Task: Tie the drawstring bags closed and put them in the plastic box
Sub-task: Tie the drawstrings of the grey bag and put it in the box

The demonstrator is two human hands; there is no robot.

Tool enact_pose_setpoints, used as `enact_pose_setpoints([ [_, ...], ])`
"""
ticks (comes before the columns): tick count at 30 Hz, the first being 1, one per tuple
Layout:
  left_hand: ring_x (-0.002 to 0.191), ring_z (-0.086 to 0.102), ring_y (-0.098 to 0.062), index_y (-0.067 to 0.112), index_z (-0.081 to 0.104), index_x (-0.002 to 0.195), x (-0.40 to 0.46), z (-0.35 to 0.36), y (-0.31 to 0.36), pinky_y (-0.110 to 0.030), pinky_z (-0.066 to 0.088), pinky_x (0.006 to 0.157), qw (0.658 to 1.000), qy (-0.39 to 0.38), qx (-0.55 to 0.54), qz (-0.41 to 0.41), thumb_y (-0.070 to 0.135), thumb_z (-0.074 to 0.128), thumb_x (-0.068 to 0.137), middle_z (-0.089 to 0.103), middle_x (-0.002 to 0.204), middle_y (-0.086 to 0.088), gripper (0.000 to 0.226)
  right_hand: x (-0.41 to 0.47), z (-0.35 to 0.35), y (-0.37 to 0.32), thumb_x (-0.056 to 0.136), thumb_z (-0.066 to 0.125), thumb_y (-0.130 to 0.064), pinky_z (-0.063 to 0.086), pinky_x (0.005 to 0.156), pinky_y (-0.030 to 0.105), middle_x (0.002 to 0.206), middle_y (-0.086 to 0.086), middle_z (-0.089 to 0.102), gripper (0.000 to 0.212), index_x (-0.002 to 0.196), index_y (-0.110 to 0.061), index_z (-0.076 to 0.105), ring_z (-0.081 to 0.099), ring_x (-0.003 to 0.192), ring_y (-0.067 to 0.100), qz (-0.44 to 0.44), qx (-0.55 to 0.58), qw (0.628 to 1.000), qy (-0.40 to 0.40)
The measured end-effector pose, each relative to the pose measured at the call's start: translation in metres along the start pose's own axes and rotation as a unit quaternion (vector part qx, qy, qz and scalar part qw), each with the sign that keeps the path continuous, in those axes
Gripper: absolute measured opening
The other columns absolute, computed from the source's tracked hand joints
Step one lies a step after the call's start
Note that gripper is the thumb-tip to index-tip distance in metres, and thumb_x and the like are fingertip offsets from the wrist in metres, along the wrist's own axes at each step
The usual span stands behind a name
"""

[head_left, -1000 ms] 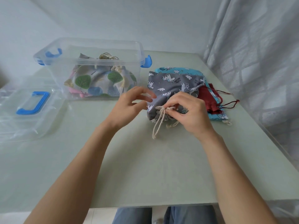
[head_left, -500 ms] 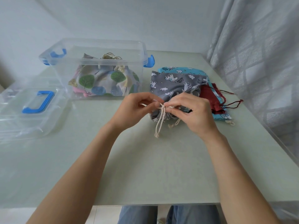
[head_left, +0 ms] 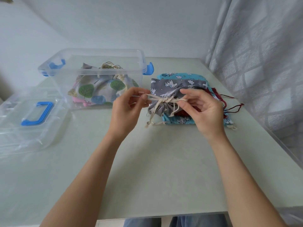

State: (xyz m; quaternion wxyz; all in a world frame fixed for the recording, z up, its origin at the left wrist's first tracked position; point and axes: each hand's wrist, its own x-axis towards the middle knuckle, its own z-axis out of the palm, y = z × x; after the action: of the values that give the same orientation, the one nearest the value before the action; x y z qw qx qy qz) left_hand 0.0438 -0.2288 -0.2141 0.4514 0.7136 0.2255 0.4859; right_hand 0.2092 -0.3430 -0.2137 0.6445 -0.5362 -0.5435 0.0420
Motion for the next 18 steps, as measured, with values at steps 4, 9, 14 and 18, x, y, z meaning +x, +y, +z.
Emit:
enact_pose_setpoints([
  [4, 0.068, 0.066, -0.002, 0.011, 0.062, 0.092, 0.002, 0.001, -0.001, -0.016, 0.052, 0.071, 0.994, 0.019, -0.086, -0.061, -0.001, 0.052, 0.092, 0.063, 0.079, -0.003, 0.016, 0.003, -0.011, 0.001, 0.079, 0.071, -0.006, 0.048, 0.076, 0.020, 0.079, -0.012, 0.067, 0.031, 0.096, -0.030, 0.061, 0.063, 0.076, 0.008, 0.035, 0.002, 0.999, 0.003],
  [9, 0.059, 0.063, 0.001, 0.010, 0.064, 0.088, 0.000, 0.001, -0.015, -0.017, 0.054, 0.066, 0.996, 0.007, 0.012, -0.084, 0.003, 0.055, 0.091, 0.062, 0.069, 0.001, 0.012, 0.001, -0.015, 0.003, 0.076, 0.065, -0.006, 0.050, 0.071, 0.021, 0.078, -0.005, 0.062, 0.024, 0.090, -0.026, 0.061, 0.058, 0.073, 0.008, 0.075, -0.026, 0.997, -0.013],
  [14, 0.051, 0.058, 0.000, 0.026, 0.061, 0.079, 0.000, 0.000, -0.029, -0.040, 0.057, 0.072, 0.990, 0.006, 0.088, -0.109, 0.006, 0.055, 0.091, 0.059, 0.069, 0.011, 0.023, -0.003, -0.016, 0.006, 0.077, 0.067, 0.006, 0.049, 0.069, 0.016, 0.076, -0.006, 0.064, 0.031, 0.083, -0.024, 0.064, 0.058, 0.069, 0.004, 0.106, -0.036, 0.994, -0.020],
  [18, 0.048, 0.056, 0.000, 0.028, 0.062, 0.077, 0.001, -0.001, -0.032, -0.048, 0.056, 0.074, 0.988, 0.014, 0.093, -0.121, 0.006, 0.057, 0.089, 0.059, 0.067, 0.010, 0.025, -0.016, -0.017, 0.002, 0.078, 0.067, 0.007, 0.047, 0.068, 0.013, 0.072, -0.010, 0.065, 0.028, 0.082, -0.021, 0.065, 0.058, 0.067, 0.002, 0.130, -0.026, 0.991, -0.022],
])
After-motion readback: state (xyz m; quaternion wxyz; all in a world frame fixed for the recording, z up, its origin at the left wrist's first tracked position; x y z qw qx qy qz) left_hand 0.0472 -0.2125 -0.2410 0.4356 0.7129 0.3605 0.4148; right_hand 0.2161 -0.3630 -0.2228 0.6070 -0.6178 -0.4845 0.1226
